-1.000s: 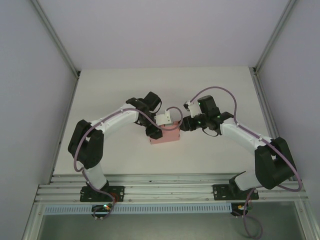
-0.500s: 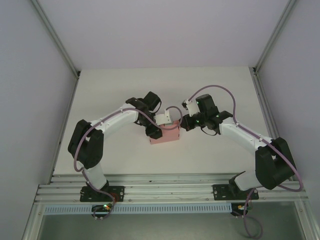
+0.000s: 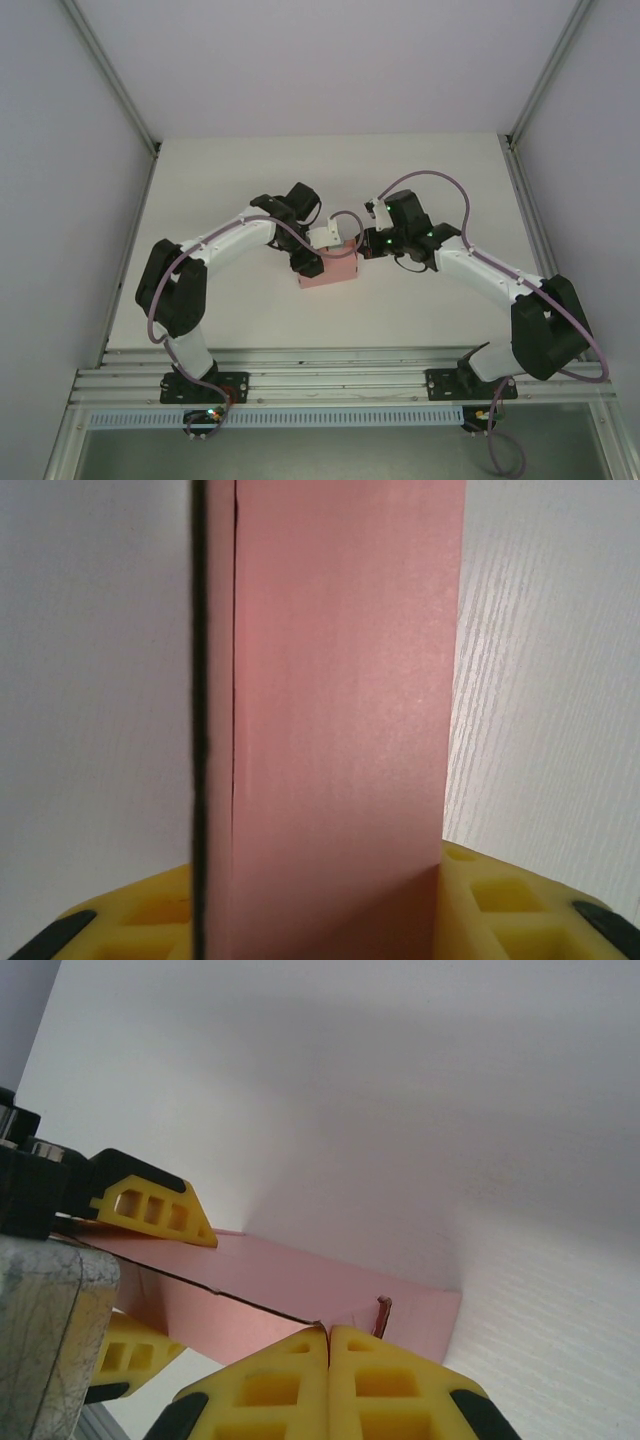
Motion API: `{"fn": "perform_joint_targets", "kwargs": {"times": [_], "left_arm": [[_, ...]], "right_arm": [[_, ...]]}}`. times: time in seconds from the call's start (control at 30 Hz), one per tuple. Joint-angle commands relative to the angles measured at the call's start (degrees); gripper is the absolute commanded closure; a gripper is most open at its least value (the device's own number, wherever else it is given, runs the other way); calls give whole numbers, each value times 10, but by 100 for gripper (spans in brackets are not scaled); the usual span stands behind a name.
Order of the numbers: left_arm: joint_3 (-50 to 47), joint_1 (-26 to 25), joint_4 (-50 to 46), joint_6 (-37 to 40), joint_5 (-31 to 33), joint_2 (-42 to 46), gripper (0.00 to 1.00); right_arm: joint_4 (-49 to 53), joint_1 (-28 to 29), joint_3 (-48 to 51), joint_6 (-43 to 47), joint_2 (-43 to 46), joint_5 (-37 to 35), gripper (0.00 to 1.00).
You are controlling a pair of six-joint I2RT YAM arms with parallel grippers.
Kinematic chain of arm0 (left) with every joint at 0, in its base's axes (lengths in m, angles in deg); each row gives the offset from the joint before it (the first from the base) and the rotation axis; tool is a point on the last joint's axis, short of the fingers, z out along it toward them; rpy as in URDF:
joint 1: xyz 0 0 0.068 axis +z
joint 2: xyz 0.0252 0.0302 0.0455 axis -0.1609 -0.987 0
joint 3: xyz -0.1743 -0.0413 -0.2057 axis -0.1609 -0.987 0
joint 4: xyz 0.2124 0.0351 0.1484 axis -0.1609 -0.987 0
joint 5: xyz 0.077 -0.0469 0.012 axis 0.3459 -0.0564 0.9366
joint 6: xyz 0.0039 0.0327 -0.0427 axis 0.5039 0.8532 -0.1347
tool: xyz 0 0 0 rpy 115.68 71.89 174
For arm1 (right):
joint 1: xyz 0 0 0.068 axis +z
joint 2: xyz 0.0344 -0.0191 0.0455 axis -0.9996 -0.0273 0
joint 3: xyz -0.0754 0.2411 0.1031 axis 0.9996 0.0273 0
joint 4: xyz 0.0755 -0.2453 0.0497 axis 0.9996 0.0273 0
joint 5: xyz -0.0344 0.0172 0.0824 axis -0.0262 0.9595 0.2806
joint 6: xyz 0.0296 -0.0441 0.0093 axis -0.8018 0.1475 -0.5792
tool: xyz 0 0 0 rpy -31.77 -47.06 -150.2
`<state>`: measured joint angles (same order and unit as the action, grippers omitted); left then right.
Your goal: Assemble paper box
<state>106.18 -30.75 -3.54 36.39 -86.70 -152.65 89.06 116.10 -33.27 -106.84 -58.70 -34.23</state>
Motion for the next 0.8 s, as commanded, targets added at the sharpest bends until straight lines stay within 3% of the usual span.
{"fn": "perform_joint_targets", "kwargs": {"times": [0.0, 0.13, 0.53, 0.77], "left_arm": [[8, 0, 32, -9, -16, -10, 60], [7, 1, 38, -11, -12, -10, 59], [11, 1, 47, -13, -13, -11, 58], [13, 0, 46, -21, -12, 1, 43]], "right_arm": [[-9, 23, -5, -2, 14, -6, 97], [-2, 24, 11, 16, 14, -55, 97], [-119, 56, 120, 89, 42, -97, 99], [-97, 58, 102, 72, 49, -122, 100]]}}
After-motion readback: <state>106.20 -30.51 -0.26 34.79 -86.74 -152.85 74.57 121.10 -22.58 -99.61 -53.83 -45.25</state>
